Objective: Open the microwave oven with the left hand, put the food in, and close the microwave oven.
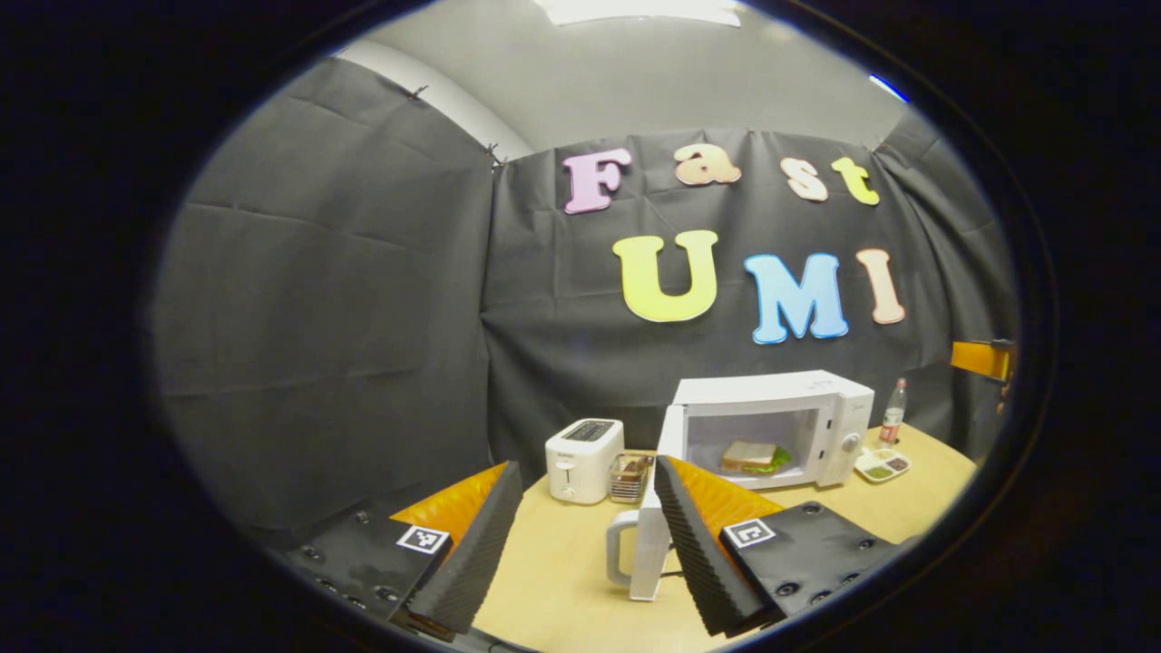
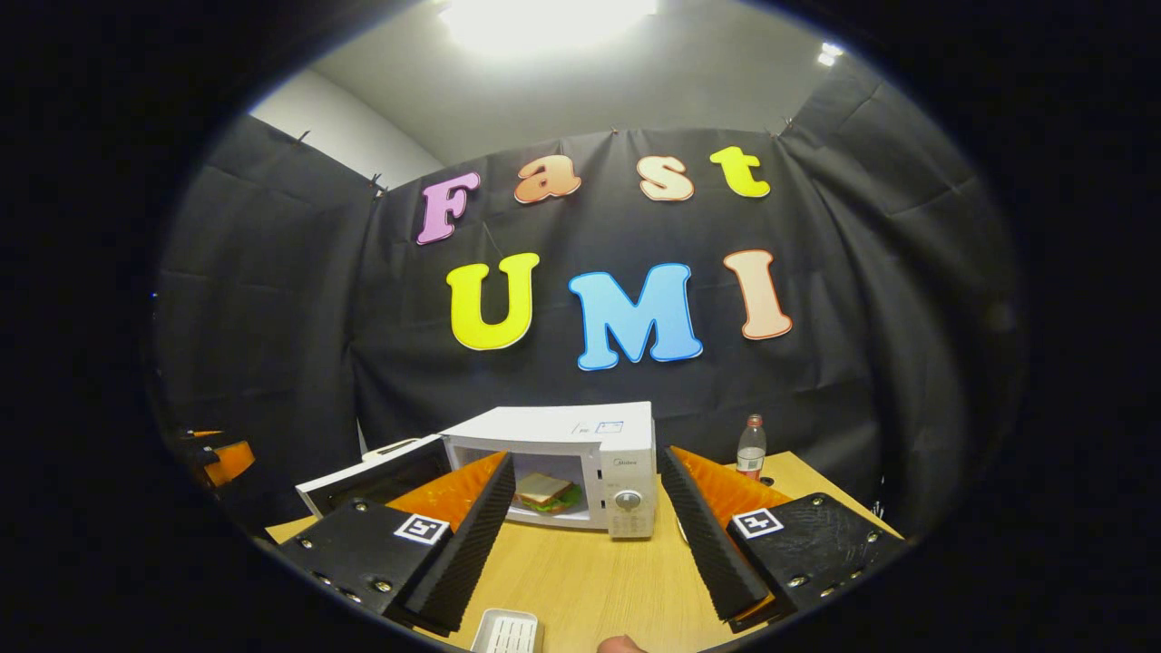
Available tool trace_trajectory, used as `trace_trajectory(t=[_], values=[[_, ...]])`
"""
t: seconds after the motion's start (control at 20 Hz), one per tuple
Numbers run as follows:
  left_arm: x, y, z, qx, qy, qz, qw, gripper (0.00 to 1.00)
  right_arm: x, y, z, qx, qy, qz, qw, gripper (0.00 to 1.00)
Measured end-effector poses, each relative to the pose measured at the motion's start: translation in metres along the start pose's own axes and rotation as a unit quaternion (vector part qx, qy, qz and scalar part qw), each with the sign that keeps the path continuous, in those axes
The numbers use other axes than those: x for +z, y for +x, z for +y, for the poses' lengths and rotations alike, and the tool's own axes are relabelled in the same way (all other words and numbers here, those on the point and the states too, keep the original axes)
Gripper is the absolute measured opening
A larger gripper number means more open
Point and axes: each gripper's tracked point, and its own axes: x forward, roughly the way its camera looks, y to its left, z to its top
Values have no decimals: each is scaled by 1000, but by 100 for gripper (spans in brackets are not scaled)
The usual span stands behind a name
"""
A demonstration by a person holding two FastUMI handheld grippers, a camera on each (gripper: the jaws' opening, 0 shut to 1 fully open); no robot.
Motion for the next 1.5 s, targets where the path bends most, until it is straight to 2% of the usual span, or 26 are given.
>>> trace_trajectory(t=[0.1,0.35,0.5,0.6,0.65,1.05,1.1,1.25,1.35,1.5], values=[[0,-3,-1,-1,0,1,1000,89,-3,-8,0,2,7,3,1000,98],[-10,9,3,-11,3,12,1000,42,-2,-13,3,6,5,9,1000,98],[-22,18,6,-18,-13,20,1000,8,4,-9,10,9,10,4,1000,98],[-29,27,12,-15,-13,22,1000,12,10,-7,13,10,9,-5,1000,98],[-35,35,9,-21,-12,26,999,7,13,-5,14,8,7,-10,1000,98],[-99,78,3,-40,-10,78,996,10,19,5,18,-9,-2,-17,1000,98],[-107,85,4,-40,-9,86,995,7,19,6,18,-13,0,-19,1000,97],[-125,96,0,-47,-10,106,993,7,18,9,16,-23,1,-17,1000,98],[-131,98,-6,-53,-6,114,992,10,17,10,13,-27,-4,-15,1000,98],[-132,97,-14,-60,-2,119,991,7,15,8,11,-35,-2,-11,999,98]])
